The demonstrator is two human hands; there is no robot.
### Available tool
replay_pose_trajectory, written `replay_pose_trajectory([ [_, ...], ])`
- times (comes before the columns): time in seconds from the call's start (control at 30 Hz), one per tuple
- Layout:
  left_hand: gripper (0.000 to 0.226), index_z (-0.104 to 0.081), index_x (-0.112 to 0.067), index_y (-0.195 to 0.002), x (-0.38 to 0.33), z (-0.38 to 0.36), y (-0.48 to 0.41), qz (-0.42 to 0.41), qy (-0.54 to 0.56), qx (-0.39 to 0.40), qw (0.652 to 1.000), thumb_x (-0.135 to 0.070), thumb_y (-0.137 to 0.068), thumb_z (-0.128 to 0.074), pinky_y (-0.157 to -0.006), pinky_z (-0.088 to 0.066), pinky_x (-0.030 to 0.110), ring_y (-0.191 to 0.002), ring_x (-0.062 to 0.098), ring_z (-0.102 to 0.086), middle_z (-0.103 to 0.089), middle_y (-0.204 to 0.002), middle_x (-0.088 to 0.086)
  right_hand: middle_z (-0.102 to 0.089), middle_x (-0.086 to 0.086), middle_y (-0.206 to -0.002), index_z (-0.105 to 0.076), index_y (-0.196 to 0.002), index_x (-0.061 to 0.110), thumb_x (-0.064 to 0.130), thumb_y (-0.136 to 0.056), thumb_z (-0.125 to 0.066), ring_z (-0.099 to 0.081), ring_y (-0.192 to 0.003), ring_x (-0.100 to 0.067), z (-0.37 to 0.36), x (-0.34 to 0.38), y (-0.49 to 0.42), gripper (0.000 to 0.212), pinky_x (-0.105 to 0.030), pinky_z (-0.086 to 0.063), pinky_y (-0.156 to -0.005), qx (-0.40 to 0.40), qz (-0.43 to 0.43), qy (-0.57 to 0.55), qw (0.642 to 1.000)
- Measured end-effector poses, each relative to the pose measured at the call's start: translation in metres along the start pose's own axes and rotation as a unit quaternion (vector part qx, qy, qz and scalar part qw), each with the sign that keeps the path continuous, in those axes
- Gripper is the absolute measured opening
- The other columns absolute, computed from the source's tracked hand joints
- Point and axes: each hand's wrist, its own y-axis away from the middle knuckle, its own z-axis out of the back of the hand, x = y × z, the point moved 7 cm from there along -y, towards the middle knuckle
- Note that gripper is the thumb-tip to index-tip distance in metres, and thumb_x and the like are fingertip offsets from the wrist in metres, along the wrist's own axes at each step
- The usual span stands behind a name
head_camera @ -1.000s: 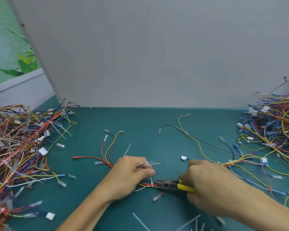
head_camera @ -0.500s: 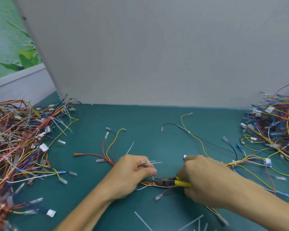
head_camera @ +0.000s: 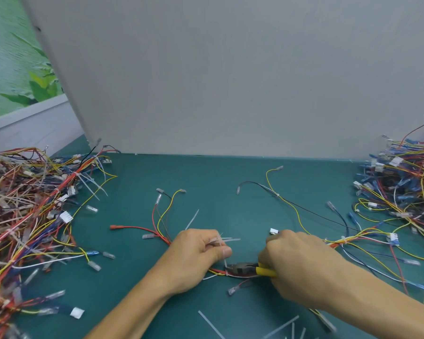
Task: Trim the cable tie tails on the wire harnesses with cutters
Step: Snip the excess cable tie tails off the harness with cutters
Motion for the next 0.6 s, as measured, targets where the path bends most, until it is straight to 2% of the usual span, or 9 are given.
replay_pose_trajectory([
  [0.07, 0.03, -0.054, -0.02, -0.065, 0.0, 0.004, -0.002, 0.001, 0.021, -0.009, 1.0, -0.036, -0.088, -0.061, -0.053, -0.028, 0.022, -0.052, 0.006, -0.032, -0.04, -0.053, -0.012, -0.042, -0.003, -0.085, -0.048, -0.079, 0.021, 0.014, -0.078, -0.048, -0.042, -0.071, -0.03, -0.003, 0.0, 0.0, 0.007, -0.026, -0.019, -0.046, 0.004, -0.005, 0.003, 1.0],
  [0.13, 0.029, -0.054, -0.02, -0.064, -0.001, 0.017, -0.005, 0.004, 0.111, -0.043, 0.993, -0.04, -0.084, -0.053, -0.052, -0.024, 0.025, -0.05, 0.008, -0.031, -0.038, -0.05, -0.012, -0.04, 0.0, -0.085, -0.049, -0.08, 0.021, 0.014, -0.08, -0.048, -0.041, -0.072, -0.03, -0.004, 0.0, 0.001, 0.008, -0.026, -0.019, -0.046, 0.003, -0.008, 0.001, 1.0],
  [0.23, 0.026, -0.061, -0.021, -0.064, 0.007, 0.05, -0.01, 0.015, 0.259, -0.123, 0.958, -0.031, -0.086, -0.05, -0.05, -0.032, 0.023, -0.054, 0.012, -0.042, -0.049, -0.057, -0.001, -0.037, 0.003, -0.087, -0.054, -0.089, 0.023, 0.018, -0.085, -0.046, -0.038, -0.074, -0.029, -0.006, 0.0, 0.003, 0.009, -0.026, -0.018, -0.046, -0.007, -0.005, -0.006, 1.0],
  [0.3, 0.026, -0.067, -0.018, -0.078, 0.015, 0.067, -0.01, 0.016, 0.258, -0.161, 0.953, -0.02, -0.097, -0.05, -0.051, -0.039, 0.023, -0.058, 0.014, -0.05, -0.056, -0.064, 0.0, -0.034, 0.004, -0.088, -0.055, -0.094, 0.023, 0.021, -0.087, -0.045, -0.037, -0.075, -0.029, -0.007, 0.0, 0.005, 0.013, -0.026, -0.017, -0.047, -0.01, -0.005, -0.007, 1.0],
  [0.33, 0.027, -0.068, -0.017, -0.086, 0.019, 0.073, -0.011, 0.021, 0.204, -0.177, 0.963, -0.016, -0.1, -0.045, -0.054, -0.041, 0.028, -0.06, 0.017, -0.051, -0.056, -0.064, 0.0, -0.034, 0.004, -0.088, -0.055, -0.096, 0.023, 0.022, -0.087, -0.045, -0.037, -0.075, -0.029, -0.007, 0.001, 0.005, 0.014, -0.026, -0.017, -0.047, -0.01, -0.006, -0.007, 1.0],
  [0.4, 0.026, -0.067, -0.016, -0.097, 0.023, 0.078, -0.014, 0.036, -0.011, -0.187, 0.982, -0.016, -0.101, -0.041, -0.071, -0.045, 0.037, -0.073, 0.024, -0.055, -0.059, -0.07, 0.0, -0.033, 0.004, -0.088, -0.055, -0.098, 0.024, 0.022, -0.088, -0.045, -0.037, -0.075, -0.028, -0.008, 0.001, 0.005, 0.014, -0.026, -0.017, -0.047, -0.008, -0.009, -0.009, 1.0],
  [0.47, 0.025, -0.064, -0.016, -0.089, 0.021, 0.074, -0.018, 0.043, -0.193, -0.16, 0.967, -0.023, -0.098, -0.042, -0.081, -0.046, 0.037, -0.088, 0.027, -0.058, -0.064, -0.078, -0.001, -0.033, 0.004, -0.088, -0.055, -0.098, 0.024, 0.023, -0.088, -0.045, -0.037, -0.075, -0.028, -0.008, 0.001, 0.005, 0.014, -0.026, -0.018, -0.047, -0.003, -0.012, -0.009, 1.0],
  [0.53, 0.029, -0.056, -0.016, -0.075, 0.023, 0.064, -0.021, 0.058, -0.255, -0.113, 0.959, -0.035, -0.094, -0.047, -0.076, -0.048, 0.039, -0.084, 0.03, -0.056, -0.055, -0.068, 0.0, -0.033, 0.004, -0.087, -0.055, -0.097, 0.024, 0.023, -0.088, -0.045, -0.038, -0.075, -0.028, -0.009, 0.001, 0.005, 0.013, -0.027, -0.018, -0.047, 0.004, -0.015, -0.012, 1.0],
  [0.6, 0.025, -0.06, -0.02, -0.078, 0.028, 0.058, -0.022, 0.081, -0.282, -0.075, 0.953, -0.042, -0.09, -0.056, -0.072, -0.048, 0.036, -0.084, 0.025, -0.056, -0.058, -0.072, -0.001, -0.033, 0.004, -0.087, -0.052, -0.091, 0.025, 0.023, -0.087, -0.044, -0.038, -0.075, -0.027, -0.008, 0.001, 0.005, 0.009, -0.027, -0.018, -0.046, 0.01, -0.017, -0.012, 1.0],
])
